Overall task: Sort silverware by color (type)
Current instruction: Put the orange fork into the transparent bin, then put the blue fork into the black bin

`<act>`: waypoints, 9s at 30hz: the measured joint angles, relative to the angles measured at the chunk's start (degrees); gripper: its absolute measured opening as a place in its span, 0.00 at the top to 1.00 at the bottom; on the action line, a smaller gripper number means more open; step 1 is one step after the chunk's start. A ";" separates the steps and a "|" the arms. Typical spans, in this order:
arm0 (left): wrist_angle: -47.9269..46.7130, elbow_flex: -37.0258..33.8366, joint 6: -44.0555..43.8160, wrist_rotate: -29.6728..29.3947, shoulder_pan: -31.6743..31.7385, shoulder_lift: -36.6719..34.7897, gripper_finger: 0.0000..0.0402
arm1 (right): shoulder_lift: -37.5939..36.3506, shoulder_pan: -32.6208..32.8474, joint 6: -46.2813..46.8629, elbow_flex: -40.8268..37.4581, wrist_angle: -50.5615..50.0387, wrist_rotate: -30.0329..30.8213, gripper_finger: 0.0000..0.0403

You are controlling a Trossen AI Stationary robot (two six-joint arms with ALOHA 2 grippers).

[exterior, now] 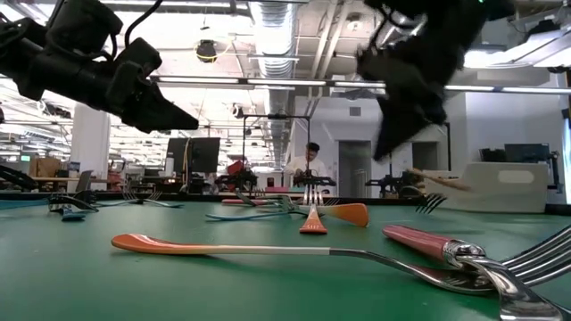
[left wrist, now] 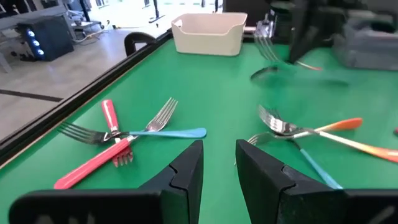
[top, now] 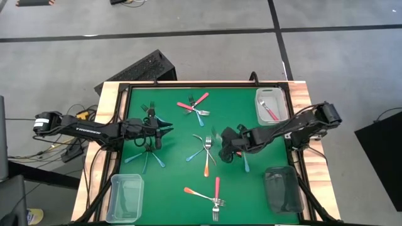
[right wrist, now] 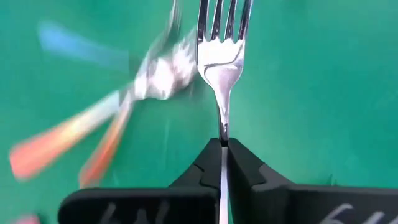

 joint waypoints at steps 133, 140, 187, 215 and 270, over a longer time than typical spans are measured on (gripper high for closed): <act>-86.07 37.81 -115.73 -4.80 -69.34 10.75 1.00 | 8.26 -19.40 -38.55 1.38 47.91 -9.63 0.73; -84.24 37.79 -118.93 -2.94 -71.36 15.22 0.97 | 7.98 -20.44 -38.76 1.38 49.20 -9.61 0.67; -61.66 37.48 -9.94 -18.90 -22.67 13.44 0.62 | -5.73 2.79 27.76 -2.56 -23.88 -6.49 0.45; -3.90 11.19 1.98 3.26 -9.92 13.07 0.62 | -4.07 3.27 35.67 -12.80 -12.07 -6.54 0.47; 1.31 9.86 5.95 -16.55 -8.02 12.79 0.62 | -8.60 -7.11 -1.18 3.98 -19.11 7.23 0.91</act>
